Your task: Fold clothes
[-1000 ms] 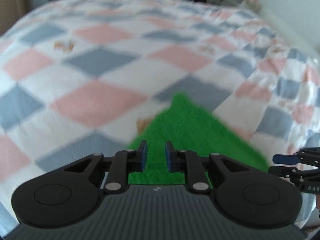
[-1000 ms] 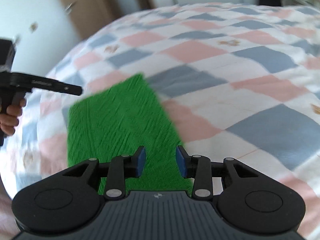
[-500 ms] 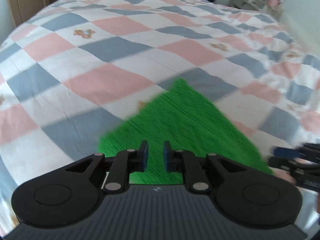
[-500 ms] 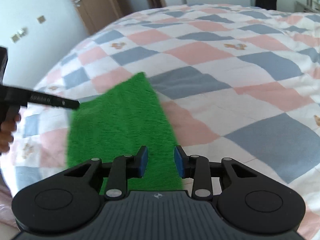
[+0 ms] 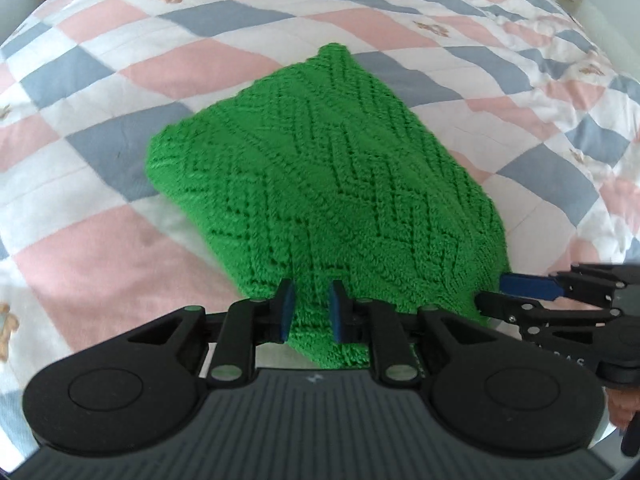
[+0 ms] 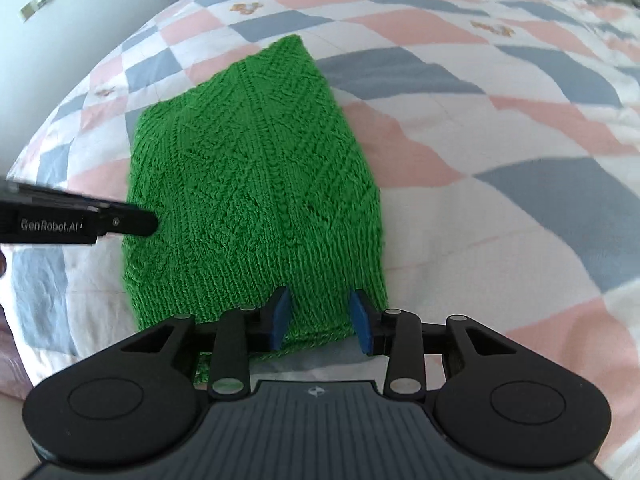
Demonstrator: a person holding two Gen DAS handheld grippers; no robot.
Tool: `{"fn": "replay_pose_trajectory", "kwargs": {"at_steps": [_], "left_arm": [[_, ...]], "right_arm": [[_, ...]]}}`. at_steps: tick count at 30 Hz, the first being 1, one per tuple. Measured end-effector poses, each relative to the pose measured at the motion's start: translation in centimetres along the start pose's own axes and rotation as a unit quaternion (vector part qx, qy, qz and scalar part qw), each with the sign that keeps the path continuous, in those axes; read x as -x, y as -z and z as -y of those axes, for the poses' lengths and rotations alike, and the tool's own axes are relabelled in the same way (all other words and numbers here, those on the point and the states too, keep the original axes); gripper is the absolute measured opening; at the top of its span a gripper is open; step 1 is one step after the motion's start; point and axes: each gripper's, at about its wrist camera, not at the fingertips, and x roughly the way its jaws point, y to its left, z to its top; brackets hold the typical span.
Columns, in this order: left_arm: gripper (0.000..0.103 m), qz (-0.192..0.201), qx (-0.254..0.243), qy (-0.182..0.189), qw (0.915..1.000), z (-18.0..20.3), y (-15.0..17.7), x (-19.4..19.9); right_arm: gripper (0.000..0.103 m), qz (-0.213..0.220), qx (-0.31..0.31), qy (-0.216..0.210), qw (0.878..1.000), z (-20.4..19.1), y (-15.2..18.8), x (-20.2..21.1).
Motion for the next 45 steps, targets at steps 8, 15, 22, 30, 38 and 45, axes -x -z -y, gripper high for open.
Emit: {"fn": "replay_pose_trajectory", "kwargs": {"at_steps": [8,15,22,30,38,45], "left_arm": [[0.031,-0.023,0.055,-0.050,0.9970,0.6,3.5,6.9],[0.044,-0.001,0.050,-0.086,0.9950,2.4,7.2,16.1],[0.048,0.019,0.061,-0.096,0.9934,3.8,9.7,22.7],[0.052,0.030,0.053,-0.102,0.9929,5.6,11.8,27.4],[0.057,0.043,0.042,-0.106,0.9926,6.6,12.4,29.8],[0.059,0.050,0.048,-0.111,0.9914,6.4,11.9,30.9]], "right_arm": [[0.051,0.011,-0.057,-0.006,0.998,-3.0,1.7,6.1],[0.071,0.025,-0.062,-0.001,0.998,-6.7,3.6,12.7],[0.076,0.053,-0.040,0.000,0.998,-9.1,4.4,18.2],[0.081,0.059,-0.018,-0.003,0.998,-10.7,5.6,22.6],[0.082,0.058,-0.008,-0.003,0.998,-11.5,6.2,24.7],[0.083,0.057,0.008,-0.007,0.998,-12.2,5.4,25.2]]}}
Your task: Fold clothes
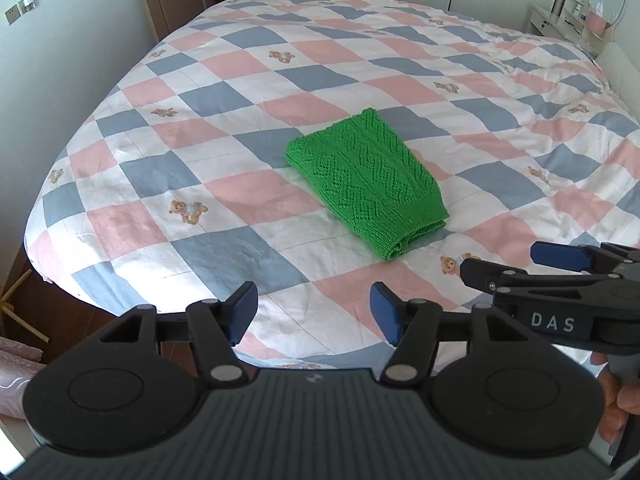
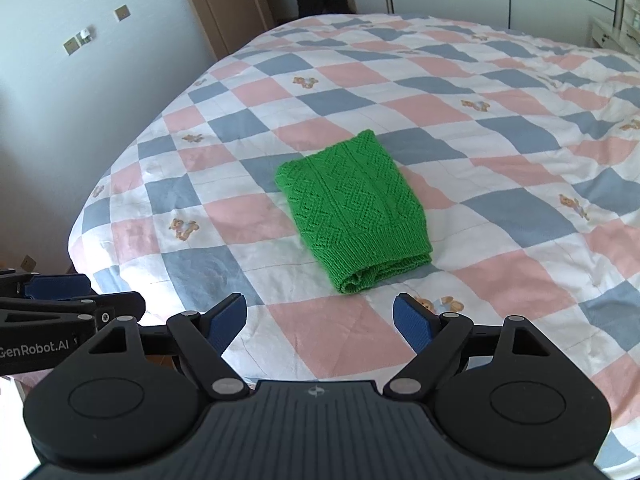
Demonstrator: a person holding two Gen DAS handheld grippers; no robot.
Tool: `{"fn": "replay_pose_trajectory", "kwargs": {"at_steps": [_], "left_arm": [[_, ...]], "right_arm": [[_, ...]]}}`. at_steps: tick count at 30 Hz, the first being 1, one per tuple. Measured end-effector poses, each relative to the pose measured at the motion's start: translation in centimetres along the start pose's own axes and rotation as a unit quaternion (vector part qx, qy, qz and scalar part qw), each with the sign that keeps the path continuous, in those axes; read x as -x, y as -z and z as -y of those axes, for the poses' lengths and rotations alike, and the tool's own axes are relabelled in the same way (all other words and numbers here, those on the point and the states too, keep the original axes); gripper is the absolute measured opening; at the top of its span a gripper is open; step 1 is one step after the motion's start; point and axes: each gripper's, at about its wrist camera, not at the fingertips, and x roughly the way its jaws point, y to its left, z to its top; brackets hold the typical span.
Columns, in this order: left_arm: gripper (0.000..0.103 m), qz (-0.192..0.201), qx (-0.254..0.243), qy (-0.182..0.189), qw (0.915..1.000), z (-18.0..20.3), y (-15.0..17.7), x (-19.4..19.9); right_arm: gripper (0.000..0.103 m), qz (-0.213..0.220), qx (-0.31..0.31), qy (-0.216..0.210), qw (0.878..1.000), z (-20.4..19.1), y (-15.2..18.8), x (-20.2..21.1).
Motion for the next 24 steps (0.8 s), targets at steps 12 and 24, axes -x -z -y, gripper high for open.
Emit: {"fn": "replay_pose_trajectory", "kwargs": {"at_steps": [12,24], "left_arm": [[0.061,-0.012,0.017,-0.008,0.9998,-0.3,-3.0,-2.0],[0.062,-0.047,0.046,-0.007,0.9978,-0.6,-6.7,-6.5]], "right_arm": [[0.084,-0.011,0.021,-0.009,1.000,0.3,-3.4,-2.2],[0.084,-0.040,0.031,-0.009,0.999,2.1,-7.9,-6.4]]}}
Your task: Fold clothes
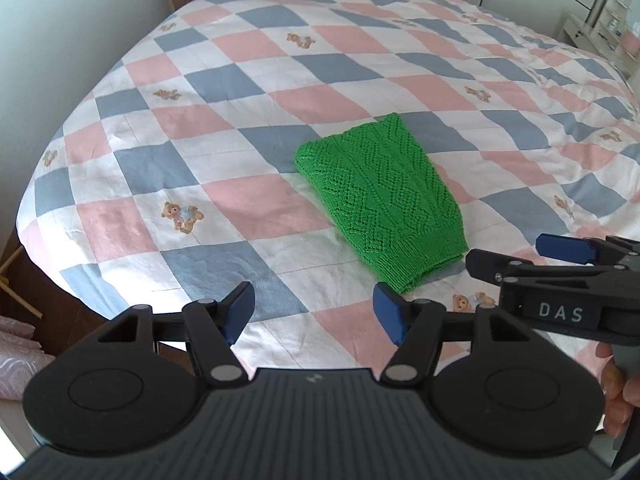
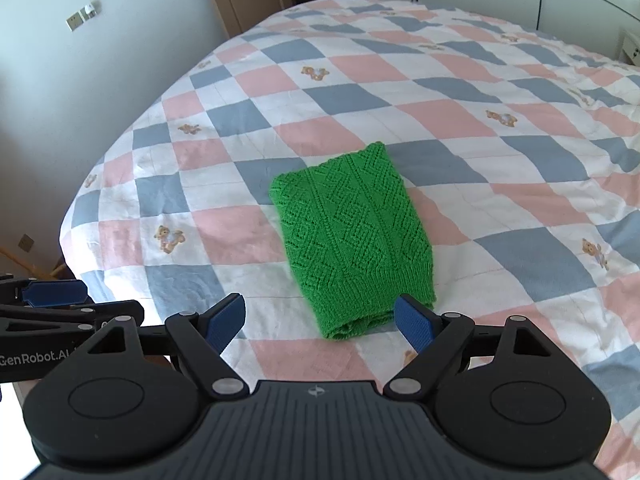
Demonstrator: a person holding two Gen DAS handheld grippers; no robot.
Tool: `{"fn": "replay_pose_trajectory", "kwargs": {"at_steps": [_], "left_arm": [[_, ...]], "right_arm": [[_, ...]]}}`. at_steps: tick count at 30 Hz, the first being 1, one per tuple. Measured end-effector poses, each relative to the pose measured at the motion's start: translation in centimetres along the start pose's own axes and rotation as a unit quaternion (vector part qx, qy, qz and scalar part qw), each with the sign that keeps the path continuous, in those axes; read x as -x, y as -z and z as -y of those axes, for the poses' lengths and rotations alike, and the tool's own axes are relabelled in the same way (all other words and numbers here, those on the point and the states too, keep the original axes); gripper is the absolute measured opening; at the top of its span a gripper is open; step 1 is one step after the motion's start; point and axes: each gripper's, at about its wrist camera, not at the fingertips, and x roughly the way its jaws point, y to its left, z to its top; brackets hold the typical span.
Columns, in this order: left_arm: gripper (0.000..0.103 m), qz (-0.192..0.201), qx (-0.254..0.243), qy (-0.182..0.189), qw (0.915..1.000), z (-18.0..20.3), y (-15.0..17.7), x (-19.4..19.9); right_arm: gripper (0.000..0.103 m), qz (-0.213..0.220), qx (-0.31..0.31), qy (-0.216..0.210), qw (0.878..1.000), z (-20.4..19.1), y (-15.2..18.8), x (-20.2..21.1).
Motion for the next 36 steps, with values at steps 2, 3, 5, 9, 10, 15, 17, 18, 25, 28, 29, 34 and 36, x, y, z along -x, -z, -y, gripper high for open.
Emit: {"fn": "replay_pose_trajectory", "kwargs": {"at_steps": [2,3,5,9,10,15,17,18,25,28,29,34,36], "left_arm": [[0.062,-0.008,0.002,-0.003,1.0000,0.0,-0.7,-0.9],[0.062,-0.012,0.003,-0.004,0.9999,0.0,-1.0,-1.3],[0.062,-0.021,0.004,-0.007,0.9997,0.0,-1.8,-2.2],[0.063,-0.034,0.011,-0.010,0.9993,0.1,-3.2,-3.9],[0.063,-0.038,0.014,-0.010,0.9991,0.1,-3.6,-4.3],[0.064,-0.054,0.029,-0.001,0.9981,0.4,-5.1,-6.3],[0.064,-0.059,0.034,0.000,0.9977,0.4,-5.6,-7.2],[0.065,-0.061,0.036,0.000,0.9975,0.5,-5.9,-7.7],[0.070,-0.064,0.061,0.036,0.9955,0.0,-6.6,-13.4],[0.070,-0.072,0.084,0.067,0.9915,-0.6,-6.4,-17.6],[0.070,-0.074,0.098,0.078,0.9893,-1.0,-6.4,-19.0],[0.070,-0.077,0.176,0.147,0.9703,-3.1,-6.7,-25.2],[0.074,-0.071,0.203,0.175,0.9606,-3.8,-7.1,-27.3]], "right_arm": [[0.084,-0.005,0.003,-0.003,1.000,0.3,-0.8,-0.8],[0.084,-0.007,0.004,-0.005,1.000,0.5,-1.2,-1.2],[0.084,-0.012,0.005,-0.008,1.000,0.7,-2.0,-2.1],[0.085,-0.027,0.004,-0.011,1.000,1.7,-3.3,-3.9],[0.085,-0.031,0.004,-0.011,0.999,2.0,-3.6,-4.3],[0.085,-0.047,0.002,-0.010,0.999,3.7,-4.9,-6.3],[0.085,-0.053,0.002,-0.009,0.999,4.4,-5.4,-7.1],[0.085,-0.057,0.002,-0.008,0.998,4.8,-5.6,-7.6],[0.089,-0.051,0.013,-0.063,0.997,9.6,-6.4,-12.4],[0.089,-0.057,0.008,-0.097,0.994,12.4,-6.5,-15.5],[0.089,-0.062,0.004,-0.106,0.992,13.3,-6.6,-16.7],[0.090,-0.084,-0.033,-0.173,0.981,17.4,-7.4,-22.3],[0.090,-0.092,-0.064,-0.204,0.972,18.8,-7.9,-24.6]]}}
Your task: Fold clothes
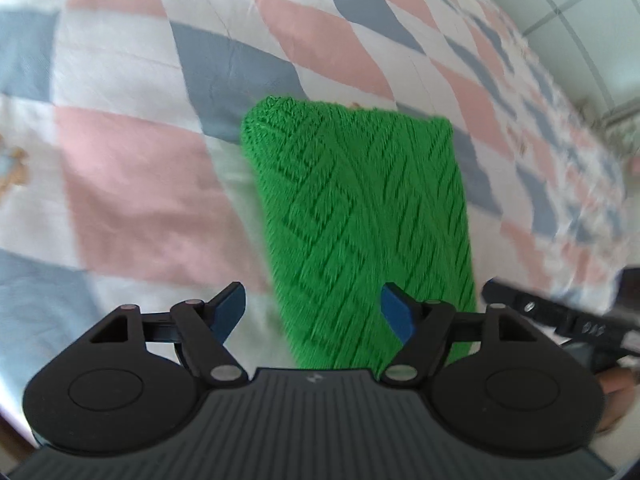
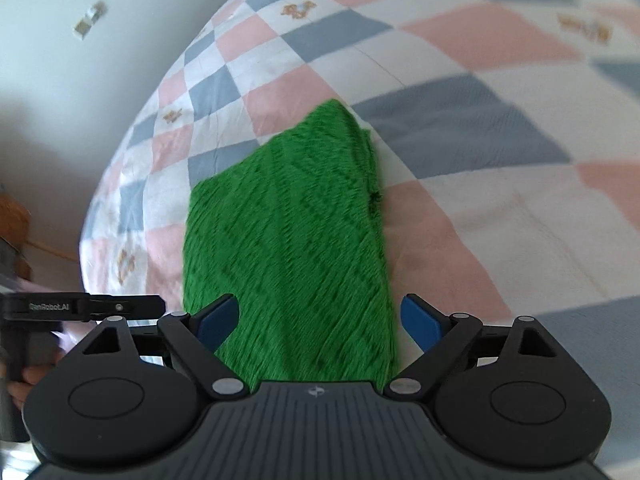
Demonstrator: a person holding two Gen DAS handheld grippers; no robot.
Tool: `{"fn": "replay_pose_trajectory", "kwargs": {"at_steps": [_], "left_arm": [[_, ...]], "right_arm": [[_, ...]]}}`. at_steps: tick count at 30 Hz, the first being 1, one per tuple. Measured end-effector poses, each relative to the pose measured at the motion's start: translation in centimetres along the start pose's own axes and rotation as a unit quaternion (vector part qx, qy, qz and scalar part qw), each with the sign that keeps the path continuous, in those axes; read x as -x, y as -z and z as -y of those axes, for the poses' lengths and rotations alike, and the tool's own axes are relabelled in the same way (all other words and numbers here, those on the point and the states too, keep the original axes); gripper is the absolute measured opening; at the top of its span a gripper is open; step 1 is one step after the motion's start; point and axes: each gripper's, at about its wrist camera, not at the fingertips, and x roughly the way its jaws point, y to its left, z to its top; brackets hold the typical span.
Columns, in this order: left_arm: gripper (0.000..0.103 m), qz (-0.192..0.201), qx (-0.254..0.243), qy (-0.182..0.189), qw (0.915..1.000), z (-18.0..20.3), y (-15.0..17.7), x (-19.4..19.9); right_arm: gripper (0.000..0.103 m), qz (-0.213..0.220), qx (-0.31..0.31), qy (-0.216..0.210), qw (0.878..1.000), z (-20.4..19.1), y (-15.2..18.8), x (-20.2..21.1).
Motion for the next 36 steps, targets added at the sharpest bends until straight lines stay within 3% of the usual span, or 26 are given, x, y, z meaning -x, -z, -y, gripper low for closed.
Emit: {"fn": "replay_pose_trajectory", "kwargs": {"at_steps": [6,11,18,22,25,27,30,36], "left_arm": [[0.078,-0.014,0.074,0.070,0.9947,-3.6,-1.8,-4.6],[0.079,-0.009,0.101,0.119,0.9876,-5.1,-1.7,-6.0],[0.077,-0.019,0.109,0.157,0.9815,-5.5,-2.1,-7.4],[0.064,-0.022,0.056,0.143,0.9878,-3.6,-2.7,-8.0],[0.050,-0.022,0.054,0.149,0.9870,-4.0,-2.7,-7.5],[0.043,-0.020,0.051,0.156,0.9862,-4.2,-2.7,-6.9],[0.040,-0.014,0.020,0.152,0.9881,-3.6,-2.9,-5.7],[0.039,0.005,-0.007,0.146,0.9892,-5.6,-4.7,-0.6]], "right_arm": [[0.091,-0.017,-0.103,-0.127,0.986,5.7,-2.0,-4.4],[0.090,-0.046,-0.115,-0.193,0.973,7.3,-2.5,-6.7],[0.084,-0.083,-0.084,-0.193,0.974,6.7,-2.9,-8.0],[0.060,-0.093,-0.074,-0.192,0.974,5.8,-2.7,-9.0],[0.045,-0.080,-0.082,-0.191,0.975,5.6,-2.2,-8.6],[0.042,-0.067,-0.092,-0.189,0.975,5.2,-1.7,-8.0],[0.039,-0.049,-0.103,-0.181,0.977,4.1,-1.0,-6.9],[0.038,-0.032,-0.119,-0.167,0.978,-1.8,-0.4,-5.7]]}}
